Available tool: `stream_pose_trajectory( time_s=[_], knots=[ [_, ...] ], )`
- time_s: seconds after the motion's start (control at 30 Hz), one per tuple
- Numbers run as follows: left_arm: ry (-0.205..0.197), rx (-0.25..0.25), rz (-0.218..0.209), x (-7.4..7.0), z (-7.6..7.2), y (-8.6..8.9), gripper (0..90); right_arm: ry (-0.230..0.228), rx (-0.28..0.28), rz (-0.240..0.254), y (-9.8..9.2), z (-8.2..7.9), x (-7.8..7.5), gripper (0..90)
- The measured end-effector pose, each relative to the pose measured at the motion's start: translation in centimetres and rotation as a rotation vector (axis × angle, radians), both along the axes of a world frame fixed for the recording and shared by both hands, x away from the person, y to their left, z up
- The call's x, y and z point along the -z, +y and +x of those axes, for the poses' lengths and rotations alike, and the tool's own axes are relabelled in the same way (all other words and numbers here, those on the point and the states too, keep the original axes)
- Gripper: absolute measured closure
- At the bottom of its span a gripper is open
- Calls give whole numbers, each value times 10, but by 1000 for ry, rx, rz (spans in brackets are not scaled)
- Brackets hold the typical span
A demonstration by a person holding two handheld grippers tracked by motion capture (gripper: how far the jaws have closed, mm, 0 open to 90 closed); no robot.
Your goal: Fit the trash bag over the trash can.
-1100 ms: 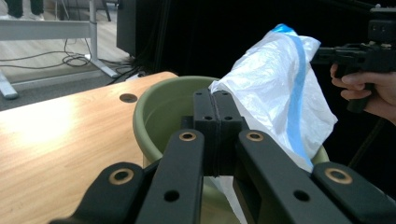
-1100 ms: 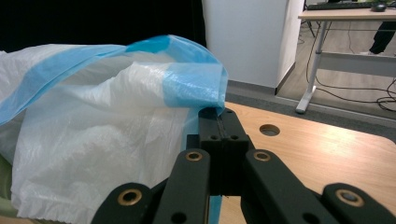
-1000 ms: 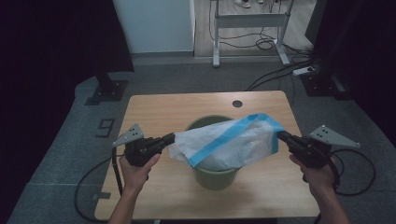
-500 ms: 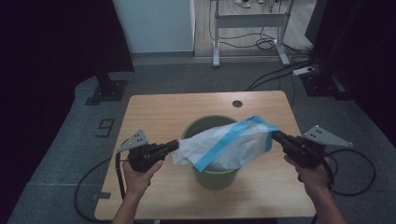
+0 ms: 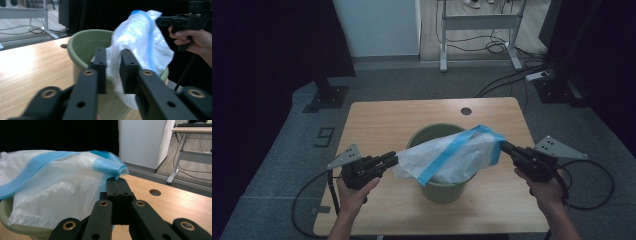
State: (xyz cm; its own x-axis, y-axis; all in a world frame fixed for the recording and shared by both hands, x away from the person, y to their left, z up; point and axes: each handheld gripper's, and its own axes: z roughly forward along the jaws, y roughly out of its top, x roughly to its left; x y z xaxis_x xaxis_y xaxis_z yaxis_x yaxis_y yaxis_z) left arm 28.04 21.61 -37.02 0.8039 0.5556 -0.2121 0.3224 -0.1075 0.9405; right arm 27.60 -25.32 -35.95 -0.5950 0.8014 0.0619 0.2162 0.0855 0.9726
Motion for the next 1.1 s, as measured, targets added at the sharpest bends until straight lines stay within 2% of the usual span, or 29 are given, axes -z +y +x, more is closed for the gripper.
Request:
stream_pose_trajectory(
  time_s=[0.07, 0.23, 0.33, 0.43, 0.63, 0.73, 0.9, 1.0, 1.1],
  knots=[
    [-19, -17, 7, -5, -3, -1, 638, -1, -5, -4, 2, 0, 0, 892],
    [-58, -76, -11, -20, -9, 0, 469, -1, -9, -8, 2, 1, -1, 892],
    [-72, -72, -3, -28, -9, -3, 453, -3, -12, -9, 2, 0, -1, 892],
    [-91, -57, 24, -36, -10, -13, 452, -4, -15, -12, 2, 0, -1, 892],
    [-106, 10, 114, -49, -3, -42, 463, 1, -17, -11, 2, 1, -1, 891],
    [-98, 43, 158, -52, 3, -58, 464, 6, -16, -11, 2, 1, 0, 892],
    [-68, 69, 225, -52, 17, -78, 461, 7, -16, -13, 1, 1, 0, 891],
    [-48, 86, 250, -50, 23, -86, 461, 4, -15, -13, -1, 1, -1, 892],
    [-9, 102, 258, -46, 30, -89, 494, 2, -9, -11, -3, 1, -1, 892]
  ],
)
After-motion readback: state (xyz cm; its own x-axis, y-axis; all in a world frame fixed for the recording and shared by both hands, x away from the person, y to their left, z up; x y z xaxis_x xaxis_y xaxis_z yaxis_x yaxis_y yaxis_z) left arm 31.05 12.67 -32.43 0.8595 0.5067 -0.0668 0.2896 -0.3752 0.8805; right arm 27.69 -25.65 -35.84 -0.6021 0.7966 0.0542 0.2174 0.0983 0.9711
